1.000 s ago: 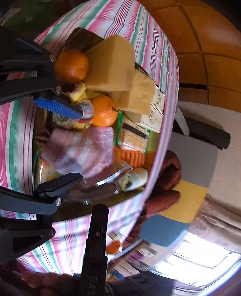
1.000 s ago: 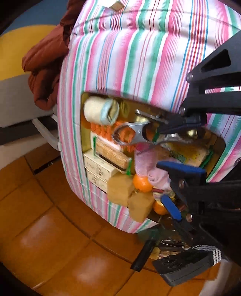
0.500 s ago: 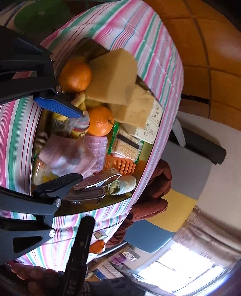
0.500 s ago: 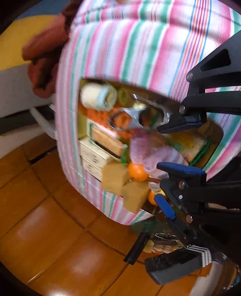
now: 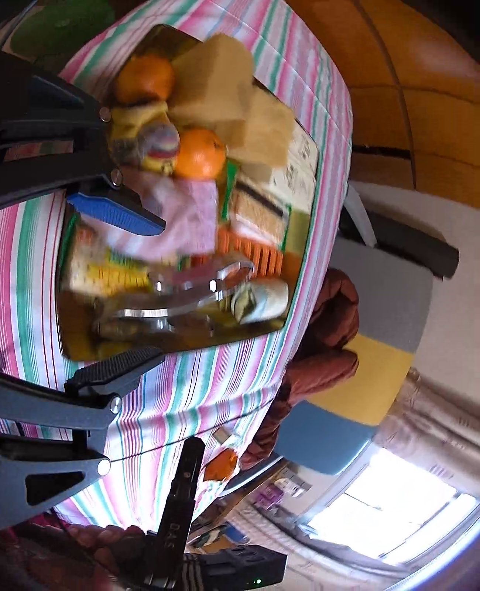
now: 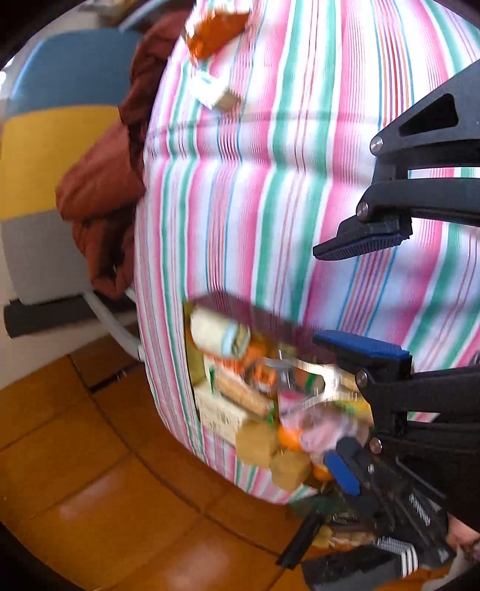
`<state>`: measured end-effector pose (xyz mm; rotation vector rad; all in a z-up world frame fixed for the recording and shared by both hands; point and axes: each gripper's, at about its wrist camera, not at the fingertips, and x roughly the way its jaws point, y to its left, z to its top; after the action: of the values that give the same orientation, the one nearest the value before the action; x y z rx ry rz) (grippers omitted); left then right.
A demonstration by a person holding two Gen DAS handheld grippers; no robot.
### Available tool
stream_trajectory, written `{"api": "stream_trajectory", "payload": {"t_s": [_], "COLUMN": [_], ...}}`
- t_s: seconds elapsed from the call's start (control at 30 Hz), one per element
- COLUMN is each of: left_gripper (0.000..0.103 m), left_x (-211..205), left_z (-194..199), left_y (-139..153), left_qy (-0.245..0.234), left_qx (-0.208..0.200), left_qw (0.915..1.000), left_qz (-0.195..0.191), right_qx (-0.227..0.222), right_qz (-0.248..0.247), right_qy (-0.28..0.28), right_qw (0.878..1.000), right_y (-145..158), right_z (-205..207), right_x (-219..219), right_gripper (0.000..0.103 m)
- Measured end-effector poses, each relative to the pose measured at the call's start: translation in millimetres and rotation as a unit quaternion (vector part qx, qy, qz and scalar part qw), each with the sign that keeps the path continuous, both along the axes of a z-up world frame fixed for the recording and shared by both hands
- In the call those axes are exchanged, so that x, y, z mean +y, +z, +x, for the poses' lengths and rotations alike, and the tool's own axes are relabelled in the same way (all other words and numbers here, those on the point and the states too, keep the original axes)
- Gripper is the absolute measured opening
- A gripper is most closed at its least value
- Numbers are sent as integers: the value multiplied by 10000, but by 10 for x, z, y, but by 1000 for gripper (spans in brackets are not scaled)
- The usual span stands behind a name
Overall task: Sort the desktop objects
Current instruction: 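Move both open tools back toward the orange snack bag and green box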
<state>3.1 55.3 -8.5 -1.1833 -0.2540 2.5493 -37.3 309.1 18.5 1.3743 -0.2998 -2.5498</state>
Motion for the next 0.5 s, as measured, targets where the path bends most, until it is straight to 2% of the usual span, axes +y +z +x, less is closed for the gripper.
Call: {"api": "stream_trajectory", "payload": {"t_s": [0.17, 0.27, 0.5], "left_gripper": [64, 64, 64], "left_x": [319, 542, 1050], "left_z": [5, 24, 40], "left_y": [58, 75, 53], "left_qy": [-358, -577, -1157], "left_qx": [49, 104, 121], "left_qw": [9993, 9979, 9911], "left_qz": [-97, -280, -641], "right_qx": [127, 192, 194], "right_qz": [399, 544, 756], "right_qy": [-231, -351, -509], "right_qw": [9989, 9977, 9956], "right_y": [51, 77, 97], "right_z": [44, 77, 101], "right_x": [306, 469, 847], "right_gripper": [44, 44, 44]}}
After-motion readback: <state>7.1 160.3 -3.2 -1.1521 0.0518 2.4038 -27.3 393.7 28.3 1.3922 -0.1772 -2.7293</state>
